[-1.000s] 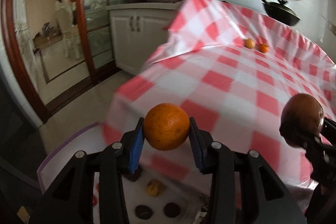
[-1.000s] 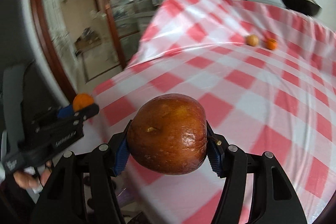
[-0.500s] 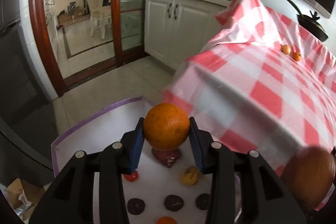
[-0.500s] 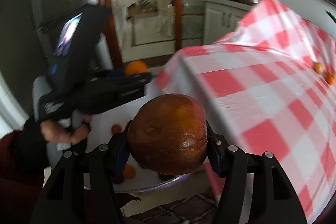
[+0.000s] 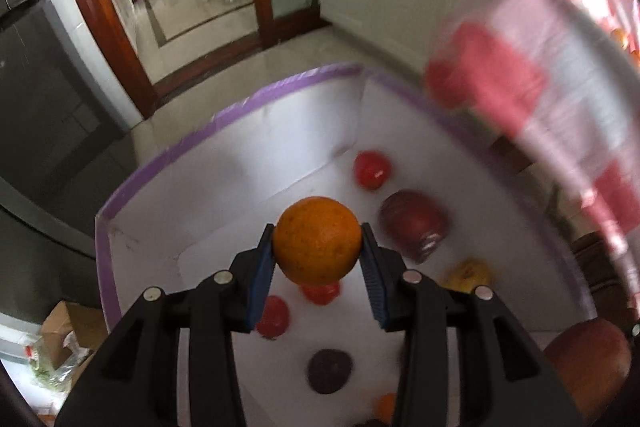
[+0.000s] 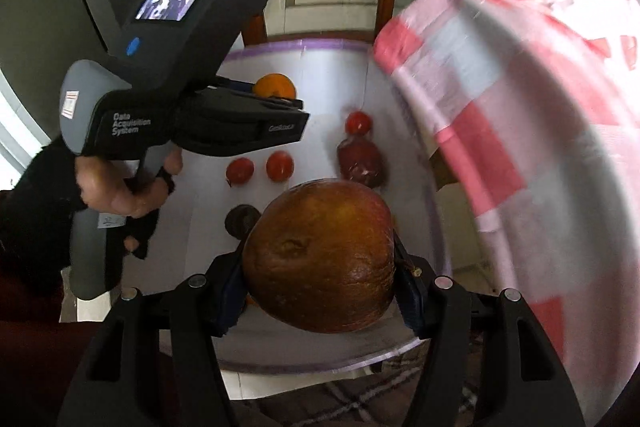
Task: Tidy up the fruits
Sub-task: 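Open the left tool to drop the orange while the right tool releases the brown fruit, then move both open tools back over the last two fruits on the table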
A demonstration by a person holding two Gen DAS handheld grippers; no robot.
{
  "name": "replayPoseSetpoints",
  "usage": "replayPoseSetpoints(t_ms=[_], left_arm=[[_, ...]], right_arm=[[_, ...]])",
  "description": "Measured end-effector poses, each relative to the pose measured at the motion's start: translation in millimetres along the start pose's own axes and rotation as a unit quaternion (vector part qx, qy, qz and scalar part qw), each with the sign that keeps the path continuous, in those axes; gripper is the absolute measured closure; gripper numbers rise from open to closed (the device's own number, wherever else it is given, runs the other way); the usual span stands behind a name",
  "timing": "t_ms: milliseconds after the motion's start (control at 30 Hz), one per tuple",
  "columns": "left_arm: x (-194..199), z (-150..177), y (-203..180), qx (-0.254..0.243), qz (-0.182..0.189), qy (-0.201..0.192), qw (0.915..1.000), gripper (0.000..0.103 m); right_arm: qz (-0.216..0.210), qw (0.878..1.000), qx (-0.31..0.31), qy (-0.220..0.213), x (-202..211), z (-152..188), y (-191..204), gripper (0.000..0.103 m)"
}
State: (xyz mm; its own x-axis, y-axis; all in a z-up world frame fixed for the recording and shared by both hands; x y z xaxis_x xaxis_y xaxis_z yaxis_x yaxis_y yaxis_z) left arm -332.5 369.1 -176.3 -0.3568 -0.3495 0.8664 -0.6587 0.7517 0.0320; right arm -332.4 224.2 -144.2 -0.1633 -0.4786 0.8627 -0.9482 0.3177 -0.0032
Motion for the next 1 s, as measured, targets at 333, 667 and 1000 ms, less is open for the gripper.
replayPoseSetpoints(t_ms=[333,667,1000], left_arm=[[-28.2,12.9,37.7,0.047,-0.025,0.039,0.9978,0.061],[-43.9,13.1,36.9,0.039,-0.052,0.07,0.9954,0.061],[-15.2,-8.1,36.0,0.047,-0.067,0.003,0.9966,0.014]], right_arm=[[0.003,0.998,0.018,0.062,-55.4,-17.9,9.9,0.042],[0.02,0.994,0.057,0.089,-77.7,-16.0,19.7,0.042],[0.04,0.993,0.105,0.029,-35.3,-30.0,23.2,0.019]])
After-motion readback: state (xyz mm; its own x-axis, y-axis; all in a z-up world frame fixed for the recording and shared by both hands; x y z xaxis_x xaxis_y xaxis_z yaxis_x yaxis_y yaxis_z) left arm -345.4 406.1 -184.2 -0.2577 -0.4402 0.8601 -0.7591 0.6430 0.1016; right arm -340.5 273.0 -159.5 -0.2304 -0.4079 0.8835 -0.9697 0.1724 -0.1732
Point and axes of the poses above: each gripper's, at about its wrist camera, not at the fingertips, and x roughly against the way its jaws point, y to its left, z to its underside, the point moved 7 cm from there along -x, roughly the way its jaws point
